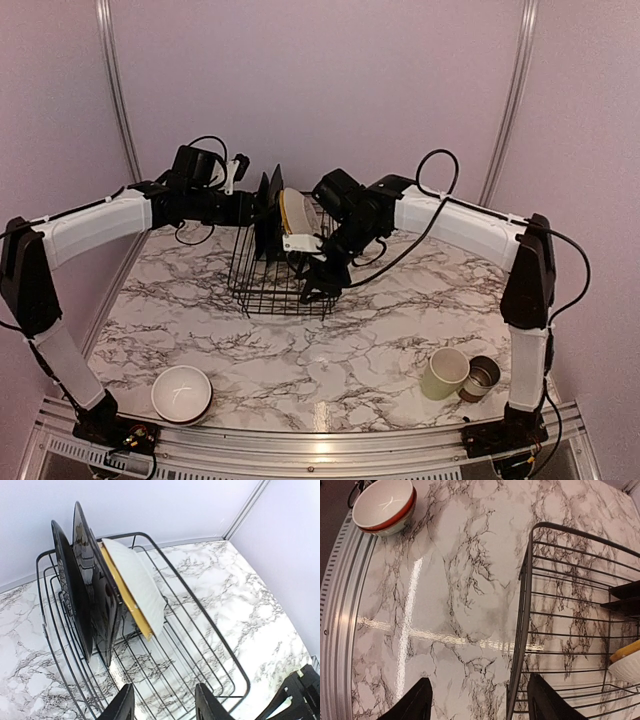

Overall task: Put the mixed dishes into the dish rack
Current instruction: Move the dish rack to the center of the board, then move the bowl to the corner of the board.

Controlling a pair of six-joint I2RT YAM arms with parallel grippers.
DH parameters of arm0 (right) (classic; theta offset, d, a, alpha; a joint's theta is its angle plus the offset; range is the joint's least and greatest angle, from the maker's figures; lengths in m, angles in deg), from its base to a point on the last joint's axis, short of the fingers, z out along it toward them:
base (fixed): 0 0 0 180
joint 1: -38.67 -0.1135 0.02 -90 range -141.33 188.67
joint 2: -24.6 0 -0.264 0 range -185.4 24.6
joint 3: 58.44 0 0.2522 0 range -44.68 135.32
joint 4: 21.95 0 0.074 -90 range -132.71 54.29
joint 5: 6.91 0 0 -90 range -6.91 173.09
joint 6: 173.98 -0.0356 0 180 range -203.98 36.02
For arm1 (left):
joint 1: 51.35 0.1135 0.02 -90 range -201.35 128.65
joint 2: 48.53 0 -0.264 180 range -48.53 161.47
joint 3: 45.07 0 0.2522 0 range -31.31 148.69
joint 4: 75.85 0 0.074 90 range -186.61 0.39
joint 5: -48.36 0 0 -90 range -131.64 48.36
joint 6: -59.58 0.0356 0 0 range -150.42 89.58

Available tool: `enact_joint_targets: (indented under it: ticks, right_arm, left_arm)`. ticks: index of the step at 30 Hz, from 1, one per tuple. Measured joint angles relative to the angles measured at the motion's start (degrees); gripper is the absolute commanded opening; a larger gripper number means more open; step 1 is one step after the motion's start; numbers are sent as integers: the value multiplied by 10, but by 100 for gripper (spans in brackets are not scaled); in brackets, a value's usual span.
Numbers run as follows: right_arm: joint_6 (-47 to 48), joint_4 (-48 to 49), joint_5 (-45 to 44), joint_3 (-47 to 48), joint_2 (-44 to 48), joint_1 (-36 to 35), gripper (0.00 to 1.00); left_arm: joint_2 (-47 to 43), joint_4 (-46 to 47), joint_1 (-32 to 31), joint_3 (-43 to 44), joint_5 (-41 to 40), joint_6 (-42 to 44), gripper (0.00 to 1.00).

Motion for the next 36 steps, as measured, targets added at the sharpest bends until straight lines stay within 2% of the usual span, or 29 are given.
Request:
enact_joint_targets:
  ticks: [4,7,10,14,20,25,29,36]
  right_arm:
    - [0,-10,35,-6,82,15,64]
    - [4,-9,56,-46,151,43,65]
    - [11,-2,60,-131,212,72,64]
    - [18,-3,54,-239,246,94,64]
    - [17,14,56,-320,255,108,64]
    - [15,60,64,-342,268,109,64]
    - [19,87,69,-353,266,109,65]
    - [26,111,80,-375,264,109,65]
  left_arm:
    - [-72,-25,-35,-9,-25,26,46]
    - [-110,-54,-73,-11,-50,50,47]
    - [-130,-97,-107,-20,-66,66,47]
    - [-143,-183,-139,-36,-79,57,47]
    - [-209,-284,-199,-108,-100,-29,46]
    - [-250,-350,-309,-130,-97,-117,46]
    - [-244,-393,-369,-158,-101,-179,46]
    - [-199,-454,-405,-182,-124,-278,46]
